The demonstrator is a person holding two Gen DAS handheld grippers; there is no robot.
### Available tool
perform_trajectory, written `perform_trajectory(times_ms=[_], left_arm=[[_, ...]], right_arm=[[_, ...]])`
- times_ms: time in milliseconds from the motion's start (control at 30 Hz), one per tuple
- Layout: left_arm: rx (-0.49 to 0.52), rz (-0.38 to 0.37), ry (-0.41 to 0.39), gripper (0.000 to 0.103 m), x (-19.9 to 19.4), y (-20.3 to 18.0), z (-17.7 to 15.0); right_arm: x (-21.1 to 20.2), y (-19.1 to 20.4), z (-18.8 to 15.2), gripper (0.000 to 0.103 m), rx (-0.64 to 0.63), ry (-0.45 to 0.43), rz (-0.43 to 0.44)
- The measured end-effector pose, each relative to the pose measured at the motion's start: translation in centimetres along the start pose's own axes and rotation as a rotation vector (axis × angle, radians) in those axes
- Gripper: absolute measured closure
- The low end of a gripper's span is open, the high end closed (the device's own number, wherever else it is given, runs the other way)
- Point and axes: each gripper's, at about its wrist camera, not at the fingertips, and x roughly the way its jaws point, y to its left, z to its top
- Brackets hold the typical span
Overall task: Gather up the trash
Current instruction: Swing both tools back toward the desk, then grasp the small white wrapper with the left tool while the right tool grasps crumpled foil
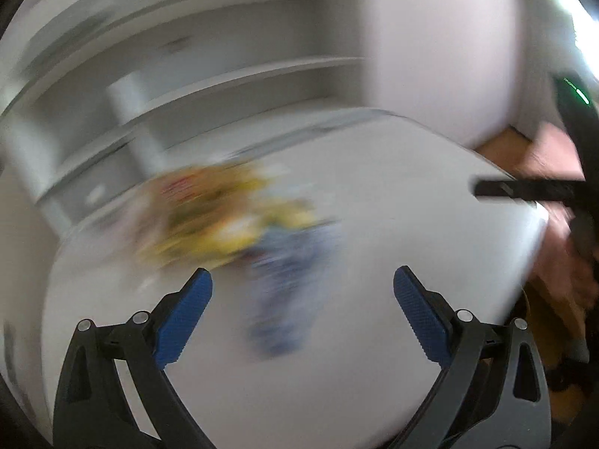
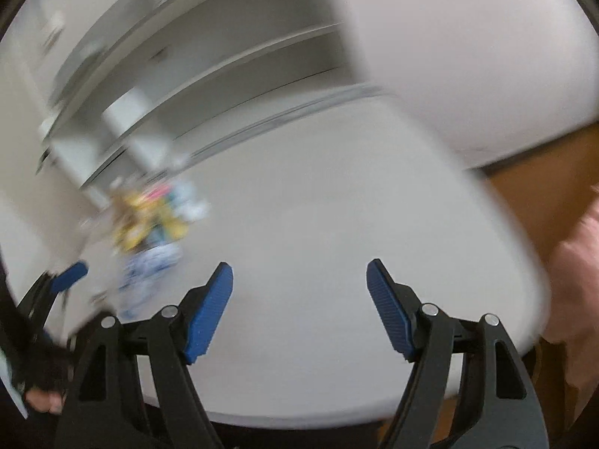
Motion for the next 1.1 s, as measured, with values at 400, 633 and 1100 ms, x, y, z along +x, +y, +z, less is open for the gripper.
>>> perform_trajectory(times_ms=[400,633,1100], left_arm=[[-0.191,0.169,0.057,0.009,-2.4,12.4,-5.7],[-0.202,0.176,0.085,0.009,-1.8,14.1,-7.5],[-0.162,0.118,0.159,0.009,2.8,11.9,-6.0]], right_arm=[[8.9,13.1,-0.7,0.031,-0.139,0.206,0.198],[10.8,15.7,-1.4,0.031,-0.225,0.193,0.109],[7.4,13.5,-1.7,0.063,-0.299,0.101,0.066]])
